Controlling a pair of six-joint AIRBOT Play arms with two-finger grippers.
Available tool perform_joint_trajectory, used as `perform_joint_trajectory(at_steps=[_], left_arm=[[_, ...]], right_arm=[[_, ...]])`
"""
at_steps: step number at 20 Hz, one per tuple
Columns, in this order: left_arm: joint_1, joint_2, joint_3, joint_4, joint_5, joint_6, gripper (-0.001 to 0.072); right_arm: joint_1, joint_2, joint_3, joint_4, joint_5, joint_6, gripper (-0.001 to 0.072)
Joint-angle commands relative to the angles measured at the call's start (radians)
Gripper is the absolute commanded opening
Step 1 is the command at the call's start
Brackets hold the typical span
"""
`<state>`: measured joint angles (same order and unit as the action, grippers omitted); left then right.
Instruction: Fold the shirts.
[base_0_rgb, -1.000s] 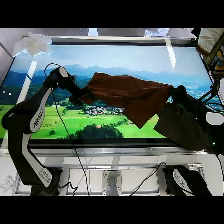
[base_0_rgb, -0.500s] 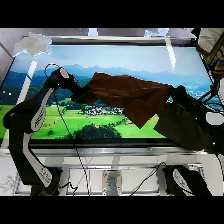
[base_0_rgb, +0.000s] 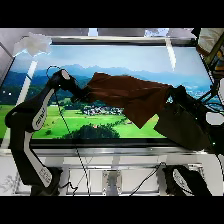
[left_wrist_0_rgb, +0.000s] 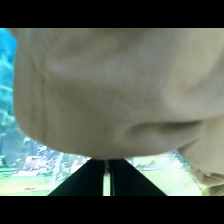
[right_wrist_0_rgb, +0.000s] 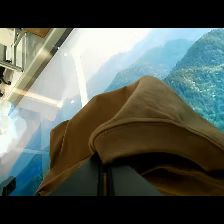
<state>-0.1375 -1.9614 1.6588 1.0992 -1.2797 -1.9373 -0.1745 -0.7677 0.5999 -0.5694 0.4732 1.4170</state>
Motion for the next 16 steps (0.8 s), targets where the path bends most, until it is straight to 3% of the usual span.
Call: perform_joint_trajectory(at_steps=[1, 4, 9, 14, 16], left_arm=[[0.0, 0.0, 0.001, -0.007, 0.041, 0.025, 0.0013], [0.0, 0.0, 0.008, -0.035, 0.056, 0.064, 0.0013], [0.0, 0.043, 0.098, -0.348, 0.065, 0.361, 0.0013], [0.0, 0.233, 0.241, -0.742, 0.201, 0.657, 0.0012], [0.0, 0.351, 0.284, -0.772, 0.263, 0.741, 0.0012]], right_arm=[[0.0, 0.0, 0.001, 0.0, 0.0, 0.0, 0.003], [0.0, 0.0, 0.001, 0.0, 0.0, 0.0, 0.0029], [0.0, 0.012, 0.001, 0.003, -0.006, -0.004, 0.0028], [0.0, 0.146, 0.05, -0.005, -0.007, -0.045, 0.0028], [-0.001, 0.231, 0.109, -0.006, -0.007, -0.053, 0.0028]])
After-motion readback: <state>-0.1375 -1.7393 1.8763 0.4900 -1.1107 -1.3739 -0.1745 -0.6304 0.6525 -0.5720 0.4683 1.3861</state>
